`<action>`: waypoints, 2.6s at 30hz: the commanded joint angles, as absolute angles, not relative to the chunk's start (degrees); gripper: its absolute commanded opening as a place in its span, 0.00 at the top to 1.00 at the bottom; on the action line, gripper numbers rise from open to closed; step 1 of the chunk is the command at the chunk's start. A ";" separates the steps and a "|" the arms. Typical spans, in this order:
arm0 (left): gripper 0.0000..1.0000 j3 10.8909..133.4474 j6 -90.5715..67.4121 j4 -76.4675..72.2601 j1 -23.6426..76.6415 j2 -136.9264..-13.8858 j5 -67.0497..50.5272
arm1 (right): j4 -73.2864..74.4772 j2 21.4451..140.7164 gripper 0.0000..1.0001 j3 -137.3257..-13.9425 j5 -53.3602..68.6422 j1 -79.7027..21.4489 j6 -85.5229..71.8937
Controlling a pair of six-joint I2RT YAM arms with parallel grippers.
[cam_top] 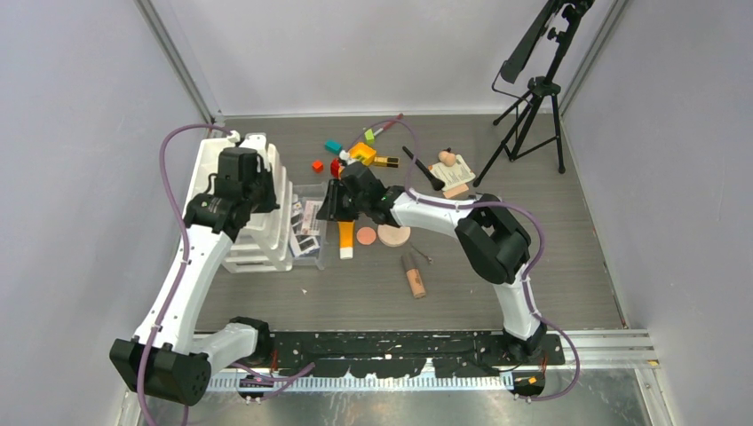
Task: Organize the makeup
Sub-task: Close the drawer in the storage box.
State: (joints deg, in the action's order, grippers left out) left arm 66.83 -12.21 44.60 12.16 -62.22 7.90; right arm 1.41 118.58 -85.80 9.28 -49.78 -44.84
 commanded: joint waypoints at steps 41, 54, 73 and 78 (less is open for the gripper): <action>1.00 68.09 -12.26 36.84 11.78 -59.85 7.12 | 1.08 120.09 0.66 -89.90 13.04 -50.80 -44.45; 1.00 68.12 -12.22 36.91 11.80 -59.92 6.88 | -1.92 121.18 0.66 -89.88 13.66 -51.09 -45.46; 1.00 68.02 -12.30 36.83 11.78 -59.86 6.33 | -5.03 124.16 0.67 -91.31 12.22 -51.22 -48.57; 1.00 68.03 -12.22 36.85 11.78 -59.78 6.46 | -12.33 117.62 0.66 -83.64 9.96 -51.24 -46.62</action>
